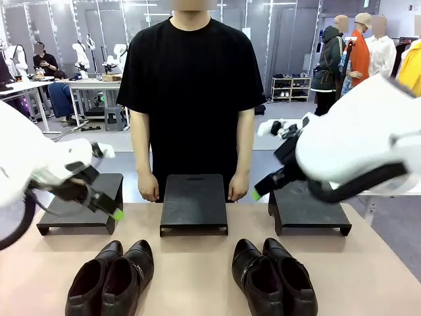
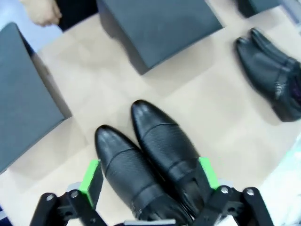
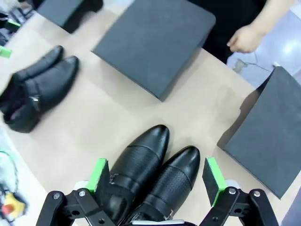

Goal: Place the shoes on the stand as instructed by the person.
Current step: Pick up one pair of Shoes and place it on the Shoes Stand indicated by the person.

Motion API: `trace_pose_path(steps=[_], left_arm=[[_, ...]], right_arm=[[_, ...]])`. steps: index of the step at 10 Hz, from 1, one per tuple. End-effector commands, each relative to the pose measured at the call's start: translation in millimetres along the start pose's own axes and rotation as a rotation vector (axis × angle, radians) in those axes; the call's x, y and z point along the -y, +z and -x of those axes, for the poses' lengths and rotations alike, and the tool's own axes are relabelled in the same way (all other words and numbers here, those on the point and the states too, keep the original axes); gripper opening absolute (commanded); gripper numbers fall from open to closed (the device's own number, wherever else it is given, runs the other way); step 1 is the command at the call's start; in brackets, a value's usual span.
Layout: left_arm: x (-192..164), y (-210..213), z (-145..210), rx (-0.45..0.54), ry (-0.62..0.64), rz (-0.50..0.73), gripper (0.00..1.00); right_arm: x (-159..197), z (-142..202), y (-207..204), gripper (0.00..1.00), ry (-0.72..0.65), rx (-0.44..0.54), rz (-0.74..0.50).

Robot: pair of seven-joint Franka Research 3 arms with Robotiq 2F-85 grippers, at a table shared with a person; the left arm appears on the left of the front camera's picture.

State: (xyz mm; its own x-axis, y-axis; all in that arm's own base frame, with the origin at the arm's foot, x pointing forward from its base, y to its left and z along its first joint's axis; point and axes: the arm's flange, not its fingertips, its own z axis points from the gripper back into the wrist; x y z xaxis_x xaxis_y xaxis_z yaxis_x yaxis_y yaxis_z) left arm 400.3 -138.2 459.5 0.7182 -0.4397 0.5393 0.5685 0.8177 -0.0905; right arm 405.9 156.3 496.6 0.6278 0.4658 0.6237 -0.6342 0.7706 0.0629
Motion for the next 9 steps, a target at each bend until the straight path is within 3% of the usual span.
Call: trace_pose_path(steps=[1,4,5,6,7,9], left_arm=[[-26.0,53.0,-1.6,0.027,0.046,0.163,1.0],[-80.0,133.3,29.4,0.129,0.233,0.524,1.0],[-103.0,162.7,52.6,0.262,0.294,0.637,1.0],[-118.9,182.7,76.4,0.379,0.323,0.675,1.0],[-133.6,195.8,104.5,0.437,0.37,0.676,1.0],[-164.4,214.8,164.8,0.55,0.529,0.625,1.0]], right_arm=[[32.6,4.0,42.3,1.0,-0.089,0.021,-0.21],[99.0,44.6,122.7,1.0,-0.336,0.126,-0.474],[121.4,71.4,151.4,1.0,-0.379,0.228,-0.56],[134.2,97.9,169.0,1.0,-0.426,0.261,-0.579],[146.1,125.3,183.4,1.0,-0.509,0.27,-0.579],[173.5,188.9,218.6,1.0,-0.69,0.378,-0.52]])
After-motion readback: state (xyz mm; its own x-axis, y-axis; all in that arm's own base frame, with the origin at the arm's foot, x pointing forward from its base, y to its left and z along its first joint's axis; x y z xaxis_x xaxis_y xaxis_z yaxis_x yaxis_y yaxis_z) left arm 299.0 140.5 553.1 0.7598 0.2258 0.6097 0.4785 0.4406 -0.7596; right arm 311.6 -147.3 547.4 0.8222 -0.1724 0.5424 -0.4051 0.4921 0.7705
